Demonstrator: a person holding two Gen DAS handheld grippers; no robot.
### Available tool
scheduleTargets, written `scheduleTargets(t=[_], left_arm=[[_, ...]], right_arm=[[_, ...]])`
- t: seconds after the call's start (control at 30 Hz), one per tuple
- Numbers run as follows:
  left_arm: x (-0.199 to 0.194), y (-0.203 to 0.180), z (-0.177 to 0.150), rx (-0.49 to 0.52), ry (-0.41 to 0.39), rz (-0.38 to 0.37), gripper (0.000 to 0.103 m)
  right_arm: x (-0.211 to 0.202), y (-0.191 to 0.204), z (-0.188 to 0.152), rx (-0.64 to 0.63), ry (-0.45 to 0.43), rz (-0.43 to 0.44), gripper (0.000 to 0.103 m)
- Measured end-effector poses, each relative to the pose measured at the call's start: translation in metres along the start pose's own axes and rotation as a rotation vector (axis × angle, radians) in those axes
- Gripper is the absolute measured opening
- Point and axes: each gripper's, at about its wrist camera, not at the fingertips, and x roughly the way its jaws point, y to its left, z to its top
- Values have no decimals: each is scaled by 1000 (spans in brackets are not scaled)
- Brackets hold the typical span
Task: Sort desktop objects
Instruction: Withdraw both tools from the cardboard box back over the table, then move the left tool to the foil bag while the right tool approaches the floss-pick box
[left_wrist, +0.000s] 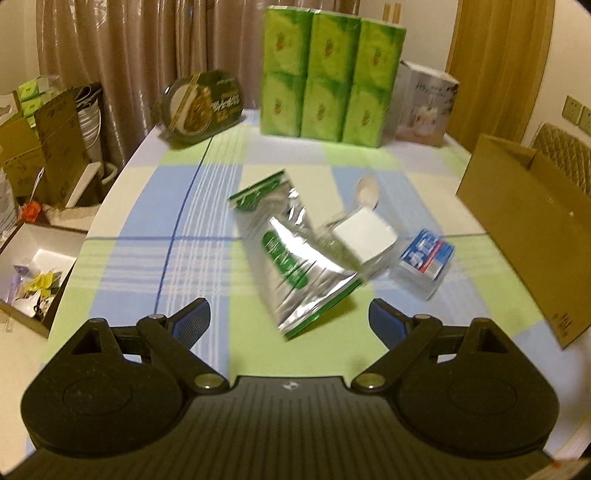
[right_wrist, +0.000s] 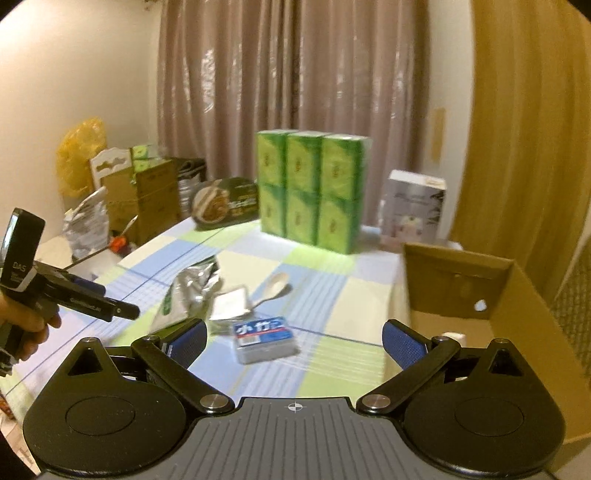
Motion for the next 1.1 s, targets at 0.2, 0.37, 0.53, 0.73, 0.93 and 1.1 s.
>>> scheduleTargets(t=[0.2,0.37,0.53,0.73,0.93,1.1], left_arm=[[4,8,-2,-17,15,-6,90],[10,2,8,-3,20,-26,92],[28,-4,25,36,60,-42,93],[56,-2,45,44,123,-55,93],[86,10,59,-7,191,-62,93],[99,20,70,-73,193,-77,93]], right_arm=[[20,15,-12,-16,58,27,99],[33,18,-23,-31,104,41,100],[49,16,-27,-38,136,51,101],[82,12,-26,-49,178,63,101],[125,12,-24,-69,219,79,101],[163,14,-20,-102,243,105,101]])
